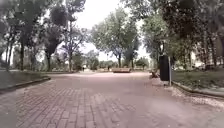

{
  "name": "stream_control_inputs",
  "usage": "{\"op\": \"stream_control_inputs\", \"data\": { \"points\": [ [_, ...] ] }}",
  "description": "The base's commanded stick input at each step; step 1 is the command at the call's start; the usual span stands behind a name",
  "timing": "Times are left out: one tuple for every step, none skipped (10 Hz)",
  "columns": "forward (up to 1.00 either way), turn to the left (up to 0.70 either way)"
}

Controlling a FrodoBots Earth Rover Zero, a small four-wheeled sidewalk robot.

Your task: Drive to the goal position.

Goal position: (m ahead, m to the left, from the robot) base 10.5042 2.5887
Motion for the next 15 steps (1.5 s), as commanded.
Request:
{"op": "stream_control_inputs", "data": {
  "points": [
    [0.85, 0.00],
    [0.85, 0.00],
    [0.85, 0.00],
    [0.85, 0.00],
    [0.85, 0.00],
    [0.85, 0.00],
    [0.85, 0.00],
    [0.85, 0.00],
    [0.85, 0.00],
    [0.85, 0.00],
    [0.85, 0.00],
    [0.85, 0.00],
    [0.85, 0.00],
    [0.85, 0.00],
    [0.85, 0.00]
  ]
}}
